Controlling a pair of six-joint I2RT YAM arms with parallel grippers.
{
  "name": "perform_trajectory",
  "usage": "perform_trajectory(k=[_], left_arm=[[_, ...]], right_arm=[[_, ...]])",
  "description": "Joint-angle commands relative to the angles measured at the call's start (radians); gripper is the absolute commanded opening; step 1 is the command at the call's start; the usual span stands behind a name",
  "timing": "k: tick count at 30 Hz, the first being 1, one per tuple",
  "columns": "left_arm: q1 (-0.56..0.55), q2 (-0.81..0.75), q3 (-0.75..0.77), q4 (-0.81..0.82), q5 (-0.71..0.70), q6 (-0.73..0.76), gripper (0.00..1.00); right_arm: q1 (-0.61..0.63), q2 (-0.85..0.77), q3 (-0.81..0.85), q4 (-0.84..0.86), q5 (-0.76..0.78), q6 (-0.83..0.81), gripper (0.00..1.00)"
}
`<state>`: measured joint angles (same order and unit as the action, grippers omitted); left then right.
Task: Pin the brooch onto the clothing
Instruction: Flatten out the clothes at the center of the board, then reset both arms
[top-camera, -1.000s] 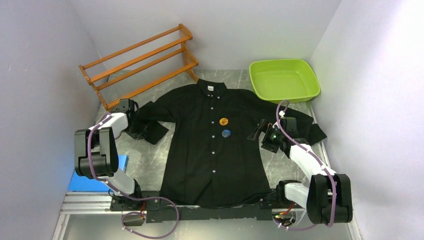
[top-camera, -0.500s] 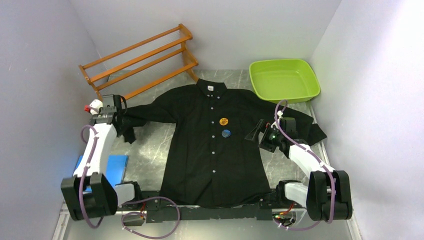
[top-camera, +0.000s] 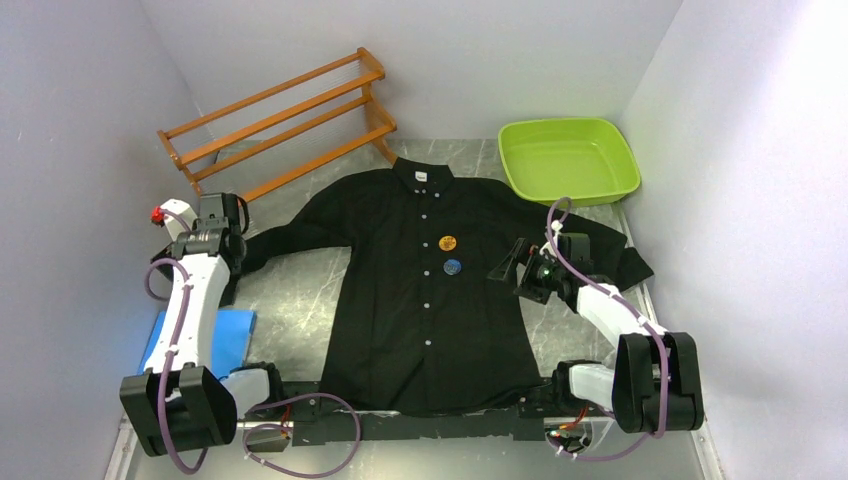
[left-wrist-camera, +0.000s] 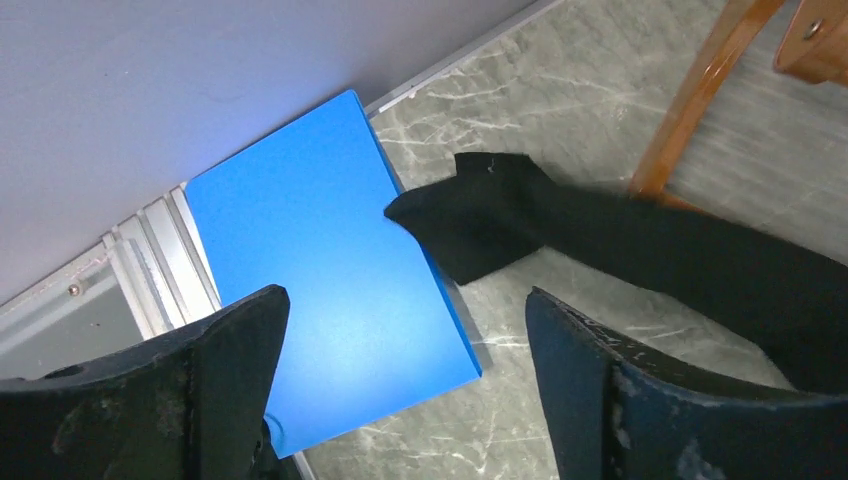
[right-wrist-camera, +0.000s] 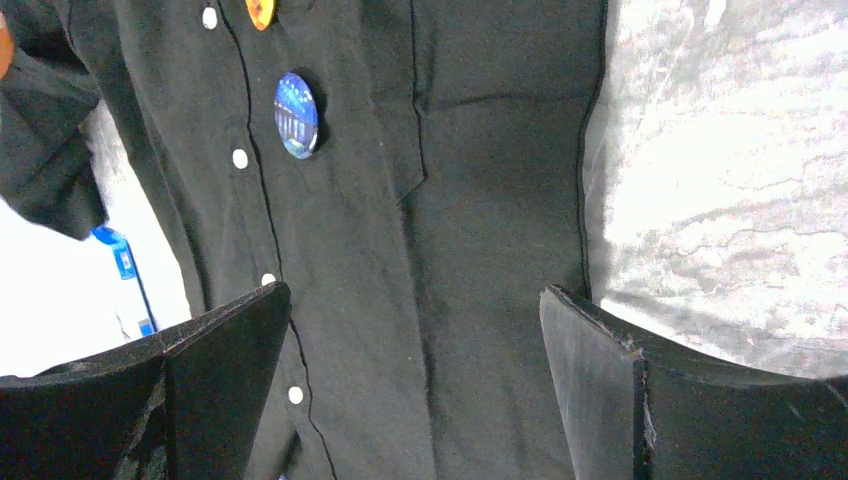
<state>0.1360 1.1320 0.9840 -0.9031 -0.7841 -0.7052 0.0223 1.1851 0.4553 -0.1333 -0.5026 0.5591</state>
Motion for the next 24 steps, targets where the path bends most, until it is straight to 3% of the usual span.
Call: perform_trajectory(k=[1, 8, 13, 18, 21, 24], left_arm=[[0.004, -0.065, 0.029, 0.015, 0.030, 0.069, 0.94], [0.005, -0.219, -0.108, 0.228, 0.336, 0.189, 0.94], [0.004, -0.288, -0.241, 0.443, 0.510, 0.219, 0.94], [0.004, -0.308, -0.476, 0.768, 0.404, 0.126, 0.90], [0.004, -0.288, -0.572, 0.920, 0.272, 0.047, 0.94], [0.002, -0.226, -0.603, 1.026, 0.236, 0.118, 0.94]], right_arm=[[0.002, -0.039, 0.077, -0.026, 0.037, -0.049, 1.00], [0.001, -0.114, 0.166, -0.075, 0.263, -0.113, 1.00], [0.003, -0.187, 0.125, 0.054, 0.495, -0.144, 1.00], [0.003, -0.245, -0.028, 0.320, 0.701, -0.245, 1.00], [0.003, -0.239, -0.098, 0.445, 0.810, -0.299, 1.00], [0.003, -0.209, -0.193, 0.662, 0.851, -0.321, 1.00]])
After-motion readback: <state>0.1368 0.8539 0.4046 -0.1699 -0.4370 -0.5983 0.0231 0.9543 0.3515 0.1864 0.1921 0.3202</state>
